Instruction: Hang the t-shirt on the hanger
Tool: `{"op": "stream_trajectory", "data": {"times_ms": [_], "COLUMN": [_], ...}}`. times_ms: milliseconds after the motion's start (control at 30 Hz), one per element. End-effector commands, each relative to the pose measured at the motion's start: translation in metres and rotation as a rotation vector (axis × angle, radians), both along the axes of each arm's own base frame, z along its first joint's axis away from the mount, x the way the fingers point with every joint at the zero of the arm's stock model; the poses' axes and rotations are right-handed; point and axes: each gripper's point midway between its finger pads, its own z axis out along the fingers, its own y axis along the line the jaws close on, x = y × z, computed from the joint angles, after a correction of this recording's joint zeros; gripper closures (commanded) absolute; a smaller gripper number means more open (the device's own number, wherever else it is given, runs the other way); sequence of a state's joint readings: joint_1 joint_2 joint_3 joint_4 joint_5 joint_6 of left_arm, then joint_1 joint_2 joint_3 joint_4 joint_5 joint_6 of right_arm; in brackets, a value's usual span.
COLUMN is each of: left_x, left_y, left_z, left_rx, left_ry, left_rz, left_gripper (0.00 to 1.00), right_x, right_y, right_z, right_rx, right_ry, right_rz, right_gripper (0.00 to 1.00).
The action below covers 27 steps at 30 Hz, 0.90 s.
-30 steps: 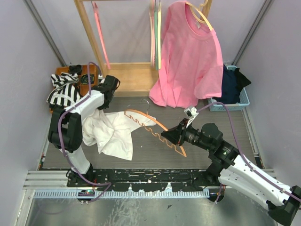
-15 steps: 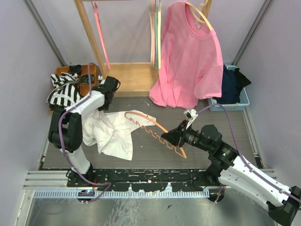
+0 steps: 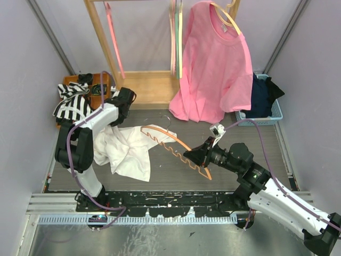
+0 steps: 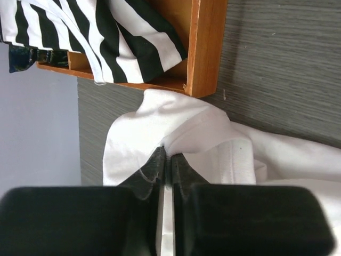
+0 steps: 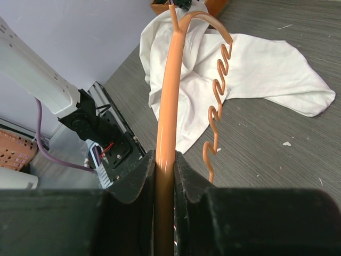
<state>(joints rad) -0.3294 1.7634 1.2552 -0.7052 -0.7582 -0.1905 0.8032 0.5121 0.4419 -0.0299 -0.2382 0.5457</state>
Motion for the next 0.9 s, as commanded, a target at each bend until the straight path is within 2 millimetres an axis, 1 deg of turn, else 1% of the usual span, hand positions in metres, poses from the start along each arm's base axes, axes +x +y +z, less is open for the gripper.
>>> {"op": "stream_trajectory", "data": {"times_ms": [0, 67, 167, 367, 467, 633, 733, 867], "left_x": [-0.004, -0.009, -0.02, -0.049, -0.063, -0.077, -0.082, -0.087], "left_y": [-0.003, -0.009, -0.025, -0.048, -0.049, -0.05, -0.052, -0.056], "left_z": [0.024, 0.033, 0.044, 0.059, 0.068, 0.082, 0.085, 0.089], "left_rx": [-0.028, -0.053, -0.111, -0.217, -0.238, -0.29, -0.314, -0.351], "left_ry": [-0.057, -0.063, -0.059, -0.022, -0.023, -0.043, -0.054, -0.054], "left_rz": [0.012, -0.004, -0.042, -0.103, -0.122, -0.146, -0.156, -0.17], "left_gripper": [0.91, 0.94, 0.95, 0.96, 0.96, 0.95, 0.95, 0.95], "right_x": [-0.001, -0.003, -0.005, -0.014, -0.017, -0.02, -0.019, -0.015], "right_y": [0.002, 0.004, 0.009, 0.023, 0.028, 0.036, 0.041, 0.047], "right_z": [0.04, 0.044, 0.052, 0.071, 0.08, 0.093, 0.097, 0.096], "right_rx": [0.112, 0.122, 0.141, 0.194, 0.216, 0.257, 0.282, 0.301], "right_ry": [-0.101, -0.108, -0.112, -0.126, -0.136, -0.138, -0.125, -0.12], "right_rz": [0.015, 0.028, 0.059, 0.153, 0.189, 0.236, 0.255, 0.263], "right_gripper": [0.99, 0.99, 0.99, 0.99, 0.99, 0.99, 0.99, 0.99]}}
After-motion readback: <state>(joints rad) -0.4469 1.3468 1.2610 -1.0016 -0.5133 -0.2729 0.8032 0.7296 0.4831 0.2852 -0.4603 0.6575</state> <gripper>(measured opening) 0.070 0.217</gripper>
